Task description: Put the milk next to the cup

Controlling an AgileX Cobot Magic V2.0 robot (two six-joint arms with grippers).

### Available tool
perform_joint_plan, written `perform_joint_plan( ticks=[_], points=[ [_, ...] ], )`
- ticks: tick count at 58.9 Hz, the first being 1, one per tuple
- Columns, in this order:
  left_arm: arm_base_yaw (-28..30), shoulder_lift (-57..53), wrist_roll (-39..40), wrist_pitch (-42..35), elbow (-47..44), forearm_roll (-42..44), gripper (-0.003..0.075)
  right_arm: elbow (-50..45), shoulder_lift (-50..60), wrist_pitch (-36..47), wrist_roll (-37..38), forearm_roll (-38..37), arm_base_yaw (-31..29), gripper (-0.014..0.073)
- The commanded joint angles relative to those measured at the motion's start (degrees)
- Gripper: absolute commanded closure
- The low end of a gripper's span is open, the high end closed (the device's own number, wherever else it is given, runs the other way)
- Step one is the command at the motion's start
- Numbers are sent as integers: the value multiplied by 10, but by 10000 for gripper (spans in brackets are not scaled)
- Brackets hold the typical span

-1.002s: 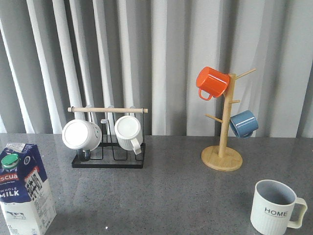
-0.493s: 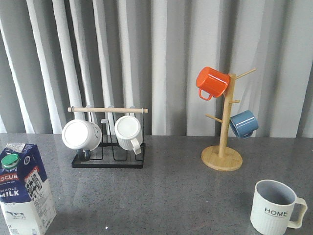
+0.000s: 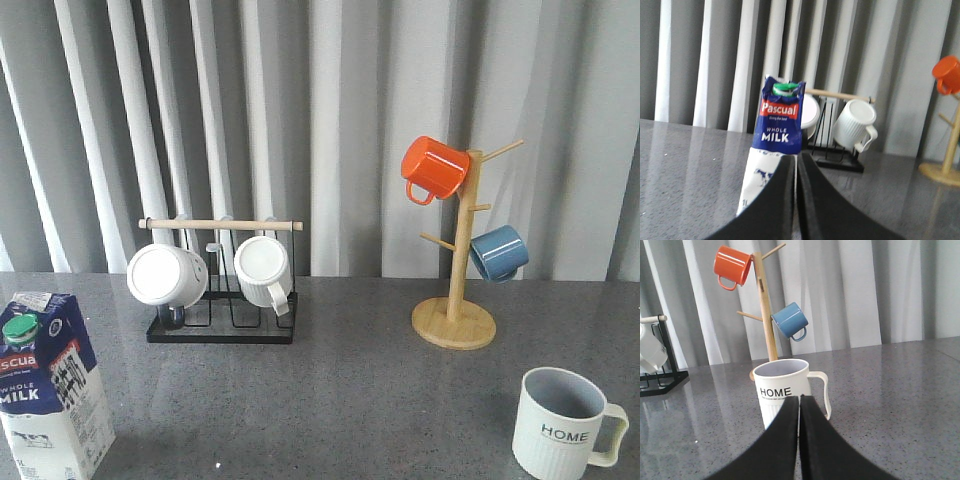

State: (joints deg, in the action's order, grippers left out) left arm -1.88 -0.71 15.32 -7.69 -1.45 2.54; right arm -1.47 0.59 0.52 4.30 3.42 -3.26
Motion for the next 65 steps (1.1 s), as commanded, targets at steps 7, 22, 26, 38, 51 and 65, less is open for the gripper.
perform_joint_plan(
  ticks=[7, 22, 26, 38, 51, 65],
  points=[
    [1, -6, 92, -84, 31, -3, 717, 64, 5, 33, 16, -14, -4, 595],
    [1, -5, 100, 5, 128, -3, 668, 212, -80, -54, -48, -62, -4, 497],
    [1, -5, 107, 50, 152, -14, 632, 237, -112, -61, -48, -61, -4, 418],
    [1, -5, 124, 128, 176, -132, 430, 267, -175, -68, -43, -10, -4, 69],
    [1, -5, 126, 67, 175, -231, 258, 267, -183, -45, -40, 4, -4, -58],
    [1, 20, 83, 115, 208, -221, 255, 306, -199, -94, -43, -8, -4, -29]
  ],
)
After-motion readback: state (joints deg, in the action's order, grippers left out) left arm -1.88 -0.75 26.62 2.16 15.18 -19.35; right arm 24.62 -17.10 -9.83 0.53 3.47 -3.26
